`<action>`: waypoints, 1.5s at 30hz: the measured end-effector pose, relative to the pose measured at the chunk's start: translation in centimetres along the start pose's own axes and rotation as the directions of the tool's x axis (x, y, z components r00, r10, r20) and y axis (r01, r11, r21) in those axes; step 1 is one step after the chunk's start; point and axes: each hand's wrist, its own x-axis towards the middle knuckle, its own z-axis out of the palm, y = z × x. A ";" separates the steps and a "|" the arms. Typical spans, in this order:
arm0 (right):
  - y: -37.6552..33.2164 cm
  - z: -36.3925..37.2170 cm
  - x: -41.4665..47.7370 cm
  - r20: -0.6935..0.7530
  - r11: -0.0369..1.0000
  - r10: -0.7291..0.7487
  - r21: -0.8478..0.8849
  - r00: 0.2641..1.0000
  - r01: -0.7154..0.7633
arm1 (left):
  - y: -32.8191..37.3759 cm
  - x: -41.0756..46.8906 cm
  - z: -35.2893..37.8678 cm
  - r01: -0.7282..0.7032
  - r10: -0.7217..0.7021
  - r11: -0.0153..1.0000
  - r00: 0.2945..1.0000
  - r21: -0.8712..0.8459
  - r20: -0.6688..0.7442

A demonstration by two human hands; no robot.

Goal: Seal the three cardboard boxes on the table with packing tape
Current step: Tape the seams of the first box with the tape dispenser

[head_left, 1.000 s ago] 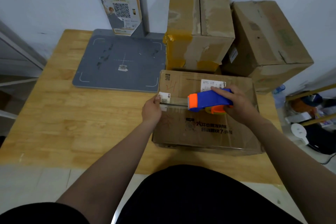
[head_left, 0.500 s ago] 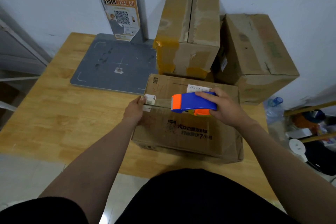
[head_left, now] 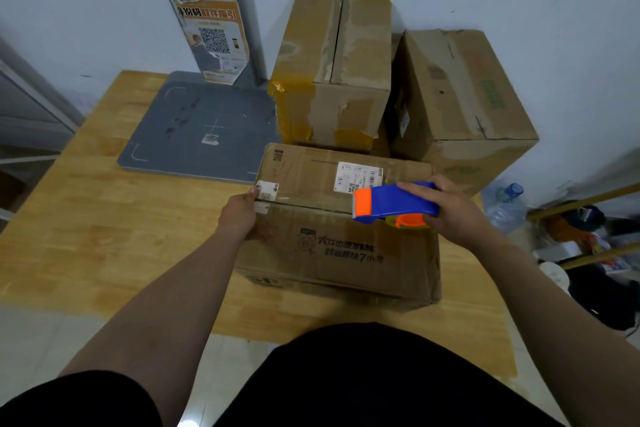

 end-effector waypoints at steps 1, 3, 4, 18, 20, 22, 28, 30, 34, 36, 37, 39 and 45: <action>0.0 0.4 0.0 -0.012 1.000 -0.001 0.011 1.000 0.002 | -0.1 0.1 0.1 -0.002 0.002 1.000 1.000 0.005 0.000; 0.2 0.8 0.0 -0.031 1.000 0.003 0.025 1.000 -0.002 | -0.4 -0.1 0.0 -0.020 0.022 0.998 0.999 0.058 -0.025; 0.2 0.8 0.0 -0.040 1.000 0.005 0.025 0.999 -0.004 | -0.4 -0.3 -0.1 -0.041 0.048 0.993 0.997 0.109 -0.060; -0.4 1.4 0.5 -0.041 0.999 0.037 0.019 0.998 -0.036 | -0.8 -5.8 2.6 -0.389 0.386 0.627 0.908 0.675 0.165; -0.4 1.7 0.6 -0.026 0.999 0.035 0.005 0.999 -0.035 | -0.6 -5.9 2.9 -0.367 0.372 0.630 0.916 0.684 0.149; -0.6 2.0 0.9 -0.021 0.999 0.039 0.007 0.999 -0.039 | -0.4 -6.1 3.0 -0.358 0.368 0.636 0.919 0.684 0.139; -2.3 2.3 1.6 -0.012 0.998 0.060 -0.022 0.998 -0.060 | -0.5 -6.0 2.3 -0.341 0.325 0.636 0.932 0.693 0.161; -2.9 2.5 1.8 -0.015 0.997 0.074 -0.007 0.997 -0.074 | -0.9 -5.8 1.7 -0.341 0.322 0.627 0.932 0.700 0.165; -4.5 3.3 2.3 -0.012 0.994 0.107 -0.021 0.994 -0.107 | -1.3 -5.4 0.5 -0.331 0.299 0.605 0.937 0.724 0.179; -5.1 3.4 2.4 0.017 0.990 0.128 -0.058 0.992 -0.126 | -0.8 -5.6 0.5 -0.325 0.293 0.611 0.940 0.722 0.176; -5.3 3.4 2.4 0.026 0.988 0.137 -0.071 0.990 -0.134 | -0.5 -5.8 0.8 -0.337 0.304 0.605 0.935 0.722 0.181; -5.4 3.3 2.2 0.026 0.986 0.150 -0.076 0.988 -0.148 | -0.1 -6.5 1.6 -0.380 0.342 0.562 0.915 0.735 0.212; -5.4 3.8 1.3 -0.014 0.988 0.142 -0.059 0.990 -0.143 | 0.7 -7.6 2.8 -0.408 0.352 0.532 0.904 0.742 0.245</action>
